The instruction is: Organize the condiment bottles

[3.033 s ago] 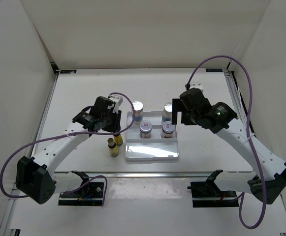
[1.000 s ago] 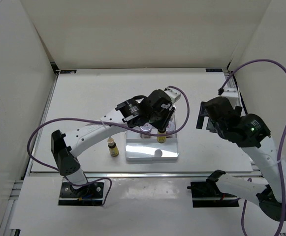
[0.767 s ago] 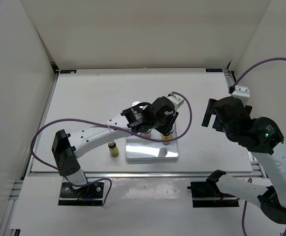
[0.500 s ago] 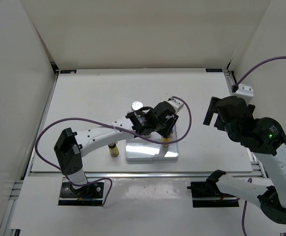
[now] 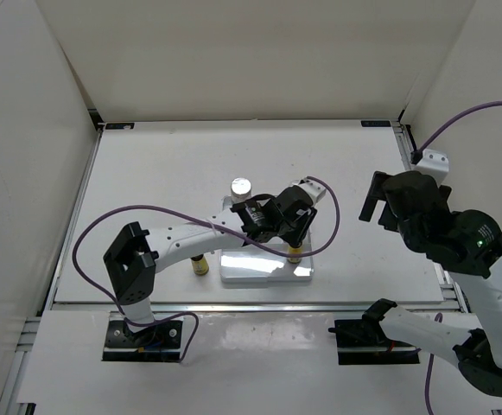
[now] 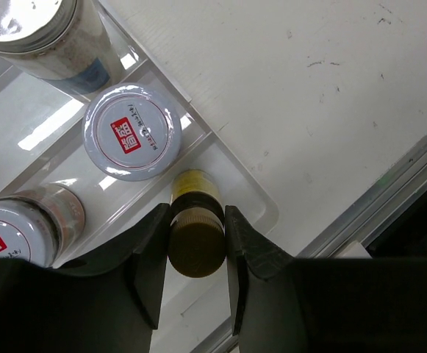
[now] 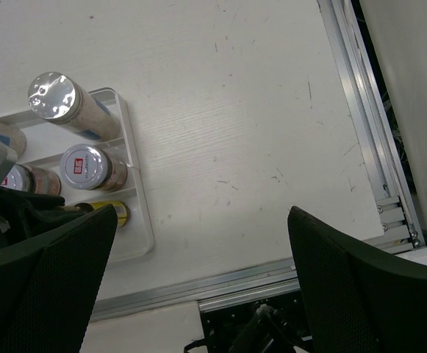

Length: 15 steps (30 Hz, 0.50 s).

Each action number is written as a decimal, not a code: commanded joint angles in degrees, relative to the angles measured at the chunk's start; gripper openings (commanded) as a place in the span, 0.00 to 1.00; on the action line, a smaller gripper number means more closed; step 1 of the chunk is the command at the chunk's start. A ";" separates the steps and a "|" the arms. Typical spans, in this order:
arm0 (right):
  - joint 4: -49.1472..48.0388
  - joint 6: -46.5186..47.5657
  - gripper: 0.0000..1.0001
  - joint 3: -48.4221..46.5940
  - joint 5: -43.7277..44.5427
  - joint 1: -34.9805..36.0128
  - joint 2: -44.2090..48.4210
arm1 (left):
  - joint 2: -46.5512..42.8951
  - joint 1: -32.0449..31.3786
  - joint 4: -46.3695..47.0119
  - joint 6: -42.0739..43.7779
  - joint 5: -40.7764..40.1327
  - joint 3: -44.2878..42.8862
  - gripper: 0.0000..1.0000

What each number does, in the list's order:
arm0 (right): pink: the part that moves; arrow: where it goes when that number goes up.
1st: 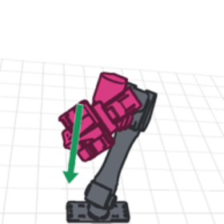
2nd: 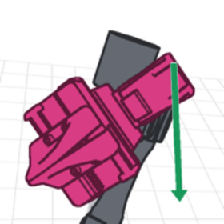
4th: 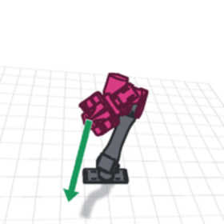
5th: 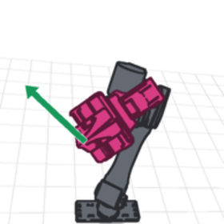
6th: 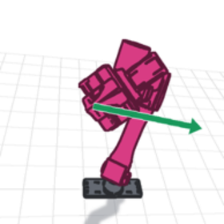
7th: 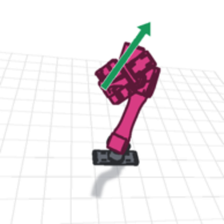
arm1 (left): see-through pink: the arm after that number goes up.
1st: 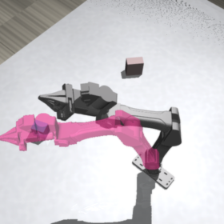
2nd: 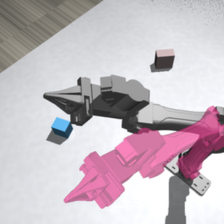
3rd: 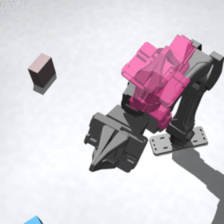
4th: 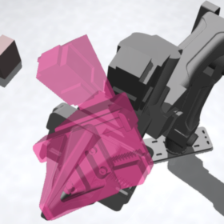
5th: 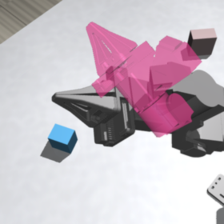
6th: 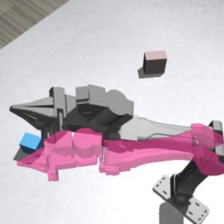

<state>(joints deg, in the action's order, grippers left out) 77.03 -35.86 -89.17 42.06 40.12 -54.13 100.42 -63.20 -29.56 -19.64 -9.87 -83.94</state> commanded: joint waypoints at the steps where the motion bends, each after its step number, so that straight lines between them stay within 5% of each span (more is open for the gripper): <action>1: 4.53 -0.88 1.00 -0.92 1.71 -0.22 0.95 | -0.84 -0.52 3.11 -0.66 0.20 -0.70 0.20; 7: 4.53 -0.88 1.00 -0.92 1.18 -0.22 0.95 | -0.31 -0.52 3.11 -0.66 0.73 -0.70 0.53; 8: 4.53 -0.88 1.00 -0.92 1.18 -0.22 0.95 | -0.31 -0.52 3.11 -0.66 0.73 -0.70 0.72; 11: 4.53 -0.88 1.00 -0.92 1.18 -0.22 0.95 | -1.72 -0.52 2.50 -0.66 0.21 -1.40 0.95; 15: 4.00 -0.88 1.00 -0.40 0.65 -0.22 0.95 | -4.53 -0.52 0.39 -0.66 -0.50 -5.00 1.00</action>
<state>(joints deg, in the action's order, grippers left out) 77.03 -35.86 -89.14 41.89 40.12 -53.82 100.75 -63.35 -28.67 -20.23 -9.72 -85.03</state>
